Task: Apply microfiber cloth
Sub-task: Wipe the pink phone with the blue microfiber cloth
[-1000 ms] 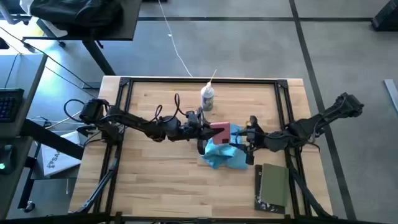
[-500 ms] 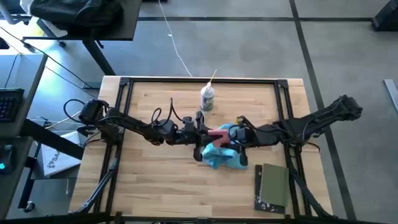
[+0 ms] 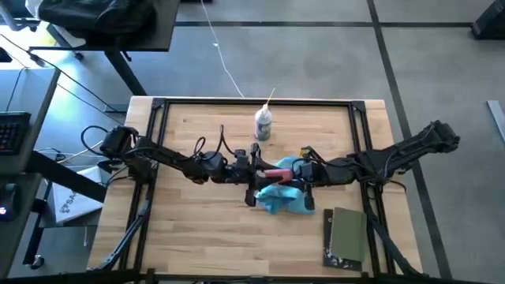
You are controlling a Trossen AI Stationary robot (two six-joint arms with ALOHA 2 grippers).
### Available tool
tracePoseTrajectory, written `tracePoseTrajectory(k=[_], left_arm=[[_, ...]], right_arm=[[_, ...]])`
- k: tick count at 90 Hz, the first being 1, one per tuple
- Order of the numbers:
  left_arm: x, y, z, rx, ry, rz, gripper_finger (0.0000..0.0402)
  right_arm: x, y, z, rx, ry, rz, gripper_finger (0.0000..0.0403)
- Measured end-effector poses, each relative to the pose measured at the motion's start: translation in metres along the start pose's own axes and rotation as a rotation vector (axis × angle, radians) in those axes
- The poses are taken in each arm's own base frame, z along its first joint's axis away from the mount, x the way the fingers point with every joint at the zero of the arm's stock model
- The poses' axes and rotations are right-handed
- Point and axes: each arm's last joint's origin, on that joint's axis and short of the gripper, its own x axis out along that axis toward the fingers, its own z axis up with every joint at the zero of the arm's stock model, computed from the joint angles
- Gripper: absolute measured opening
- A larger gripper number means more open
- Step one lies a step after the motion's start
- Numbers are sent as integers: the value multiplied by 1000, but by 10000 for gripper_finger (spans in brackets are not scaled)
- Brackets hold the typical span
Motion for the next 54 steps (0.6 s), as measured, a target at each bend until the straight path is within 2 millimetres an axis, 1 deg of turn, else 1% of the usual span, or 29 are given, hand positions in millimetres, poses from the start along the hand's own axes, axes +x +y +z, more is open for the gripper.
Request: tracePoseTrajectory(k=[12,54], left_arm=[[0,2,-4,7,41,9,122],[2,3,-15,13,71,35,117]], right_arm=[[0,0,0,-4,-2,-1,2],[0,0,4,-44,-37,-18,1]])
